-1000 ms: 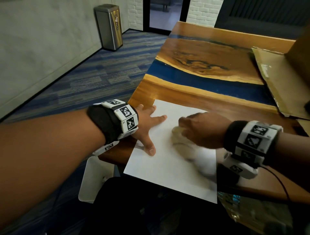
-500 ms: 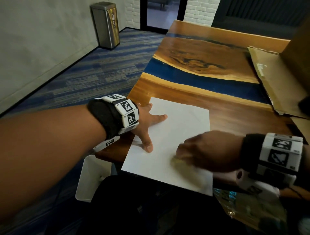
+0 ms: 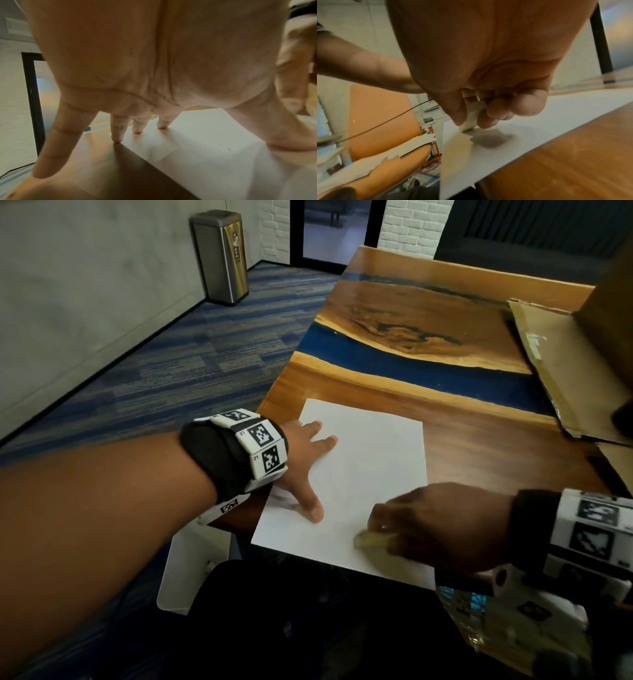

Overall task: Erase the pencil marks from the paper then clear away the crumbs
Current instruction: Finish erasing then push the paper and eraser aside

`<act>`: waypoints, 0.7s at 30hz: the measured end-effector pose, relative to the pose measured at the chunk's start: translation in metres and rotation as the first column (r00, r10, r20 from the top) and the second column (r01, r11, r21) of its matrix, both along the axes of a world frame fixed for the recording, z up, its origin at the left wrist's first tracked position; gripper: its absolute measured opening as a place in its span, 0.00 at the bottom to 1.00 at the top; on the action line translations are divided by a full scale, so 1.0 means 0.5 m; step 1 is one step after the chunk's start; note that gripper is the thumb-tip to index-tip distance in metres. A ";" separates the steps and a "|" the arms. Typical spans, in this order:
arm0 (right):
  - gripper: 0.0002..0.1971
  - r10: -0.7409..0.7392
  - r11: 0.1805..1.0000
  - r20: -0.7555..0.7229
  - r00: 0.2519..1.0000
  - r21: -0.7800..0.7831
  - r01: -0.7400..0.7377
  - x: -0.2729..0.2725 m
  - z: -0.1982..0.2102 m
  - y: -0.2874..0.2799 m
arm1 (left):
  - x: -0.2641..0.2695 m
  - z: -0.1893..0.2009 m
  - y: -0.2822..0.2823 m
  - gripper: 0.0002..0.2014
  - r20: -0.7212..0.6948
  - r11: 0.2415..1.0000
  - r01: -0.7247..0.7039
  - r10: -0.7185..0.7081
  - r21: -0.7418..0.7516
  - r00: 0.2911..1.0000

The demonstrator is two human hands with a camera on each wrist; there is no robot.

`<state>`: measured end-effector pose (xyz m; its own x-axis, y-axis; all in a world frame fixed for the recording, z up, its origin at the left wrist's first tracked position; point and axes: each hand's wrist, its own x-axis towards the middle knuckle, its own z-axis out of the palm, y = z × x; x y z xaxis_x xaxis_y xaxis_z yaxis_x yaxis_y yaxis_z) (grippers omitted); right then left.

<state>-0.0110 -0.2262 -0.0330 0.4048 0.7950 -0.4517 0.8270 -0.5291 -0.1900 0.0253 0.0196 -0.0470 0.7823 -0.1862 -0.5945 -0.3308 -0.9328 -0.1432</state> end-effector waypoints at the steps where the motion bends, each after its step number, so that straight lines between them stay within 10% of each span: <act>1: 0.11 0.004 1.000 -0.022 1.000 0.005 -0.004 0.004 -0.005 0.001 | 0.000 -0.002 0.001 0.70 0.001 1.000 0.000 0.000 -0.001 1.000; 5: 0.12 -0.308 0.947 0.200 0.930 -0.033 0.320 0.092 0.006 0.007 | 0.001 -0.004 -0.005 0.71 0.001 1.000 -0.001 0.001 0.000 1.000; 10: 0.13 -0.100 0.995 0.101 0.990 -0.020 0.102 0.041 -0.008 0.051 | -0.001 -0.006 0.003 0.73 -0.009 1.000 0.023 -0.023 0.001 1.000; 15: 0.15 -0.354 0.917 0.360 0.863 -0.049 0.396 0.164 0.006 0.032 | -0.001 -0.011 0.007 0.73 -0.010 1.000 0.021 -0.021 -0.004 1.000; 21: 0.13 -0.088 0.996 0.187 0.978 -0.014 0.092 0.072 -0.007 0.067 | -0.002 -0.008 0.000 0.71 -0.014 1.000 0.011 -0.011 -0.008 1.000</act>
